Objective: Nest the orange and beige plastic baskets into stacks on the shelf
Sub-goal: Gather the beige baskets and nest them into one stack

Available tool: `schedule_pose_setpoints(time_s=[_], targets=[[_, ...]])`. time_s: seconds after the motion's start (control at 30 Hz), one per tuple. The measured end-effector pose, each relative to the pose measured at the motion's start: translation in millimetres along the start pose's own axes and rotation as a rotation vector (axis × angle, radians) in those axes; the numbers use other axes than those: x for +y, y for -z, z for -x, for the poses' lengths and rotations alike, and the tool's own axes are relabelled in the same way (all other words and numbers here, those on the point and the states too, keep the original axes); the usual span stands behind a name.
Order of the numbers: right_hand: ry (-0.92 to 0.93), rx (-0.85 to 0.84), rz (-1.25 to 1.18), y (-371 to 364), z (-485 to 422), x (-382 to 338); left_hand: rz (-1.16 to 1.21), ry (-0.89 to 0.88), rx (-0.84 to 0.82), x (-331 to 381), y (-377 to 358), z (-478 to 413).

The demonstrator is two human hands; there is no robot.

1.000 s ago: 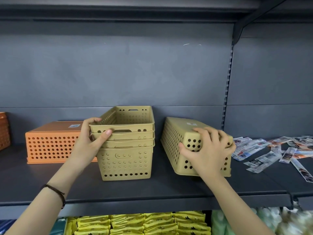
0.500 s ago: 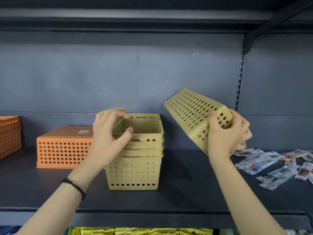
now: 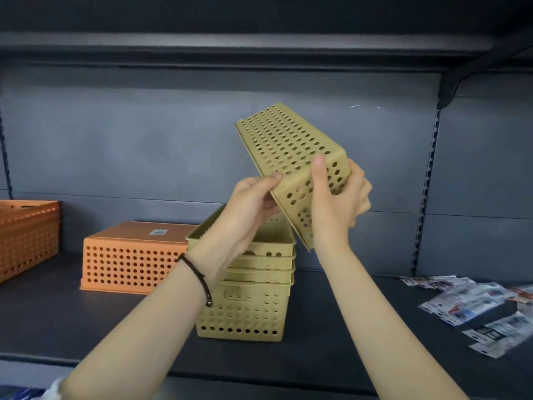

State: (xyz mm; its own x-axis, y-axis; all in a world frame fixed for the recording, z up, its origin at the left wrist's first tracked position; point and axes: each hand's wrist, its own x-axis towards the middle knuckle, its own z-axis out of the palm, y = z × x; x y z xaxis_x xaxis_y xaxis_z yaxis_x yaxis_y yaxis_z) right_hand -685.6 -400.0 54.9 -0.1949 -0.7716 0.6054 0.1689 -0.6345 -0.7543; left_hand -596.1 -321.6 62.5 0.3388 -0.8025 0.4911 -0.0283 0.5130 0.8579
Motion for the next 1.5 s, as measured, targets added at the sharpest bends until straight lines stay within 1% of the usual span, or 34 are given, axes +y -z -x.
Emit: schedule_pose_setpoints(time_s=[0.1, 0.2, 0.23, 0.3, 0.4, 0.43, 0.5, 0.57, 0.63, 0.77, 0.9, 0.97, 1.07, 1.1, 1.13, 1.2, 1.23, 1.27, 1.33, 1.4, 1.5], targets=[[0.071, -0.154, -0.002, 4, -1, 3, -0.031, -0.021, -0.020, 12, 10, -3], [0.188, -0.240, 0.049, 10, -13, -7, -0.112, -0.099, -0.033, 37, 10, -9], [0.219, -0.277, 0.019, 13, -18, -10, -0.172, -0.138, -0.027, 48, 8, -11], [0.274, -0.367, -0.063, 17, -24, -14, -0.364, -0.227, 0.016, 69, 6, -15], [0.379, -0.492, -0.032, 19, -23, -11, -0.638, -0.320, 0.047, 84, 5, -18], [0.394, -0.557, -0.018, 18, -21, -10, -0.720, -0.338, 0.065, 85, 5, -17], [0.359, -0.699, 0.037, 16, -13, -7, -0.868, -0.369, 0.089, 82, 2, -13], [0.285, -0.770, 0.106, 14, -2, -4, -0.979, -0.376, 0.098, 76, 2, -10], [0.232, -0.770, 0.126, 12, 7, 1, -1.006, -0.357, 0.111, 67, 8, -10], [0.149, -0.711, 0.142, 7, 21, 8, -0.970, -0.330, 0.052, 51, 18, -12], [0.179, -0.636, 0.110, 4, 29, 17, -1.020, -0.369, 0.004, 46, 29, -7], [0.149, -0.587, 0.060, 5, 30, 22, -1.003, -0.405, 0.059, 39, 45, 0], [0.048, -0.484, -0.070, 8, 27, 33, -0.944, -0.447, 0.262, 16, 76, 8], [0.012, -0.451, -0.117, 9, 26, 36, -0.948, -0.419, 0.323, 8, 85, 10], [-0.015, -0.422, -0.149, 10, 25, 38, -0.942, -0.348, 0.364, 1, 93, 12], [-0.026, -0.384, -0.183, 9, 23, 38, -0.867, -0.162, 0.372, -7, 98, 16], [-0.022, -0.380, -0.197, 8, 24, 36, -0.832, -0.095, 0.338, -9, 98, 17], [-0.013, -0.390, -0.213, 7, 25, 34, -0.807, -0.067, 0.299, -9, 96, 18], [0.004, -0.437, -0.242, 5, 28, 31, -0.741, -0.070, 0.263, -8, 90, 22], [-0.002, -0.487, -0.237, 4, 30, 28, -0.663, -0.115, 0.248, -4, 84, 24], [0.012, -0.554, -0.138, 3, 35, 26, -0.606, -0.224, 0.233, 4, 82, 28]])
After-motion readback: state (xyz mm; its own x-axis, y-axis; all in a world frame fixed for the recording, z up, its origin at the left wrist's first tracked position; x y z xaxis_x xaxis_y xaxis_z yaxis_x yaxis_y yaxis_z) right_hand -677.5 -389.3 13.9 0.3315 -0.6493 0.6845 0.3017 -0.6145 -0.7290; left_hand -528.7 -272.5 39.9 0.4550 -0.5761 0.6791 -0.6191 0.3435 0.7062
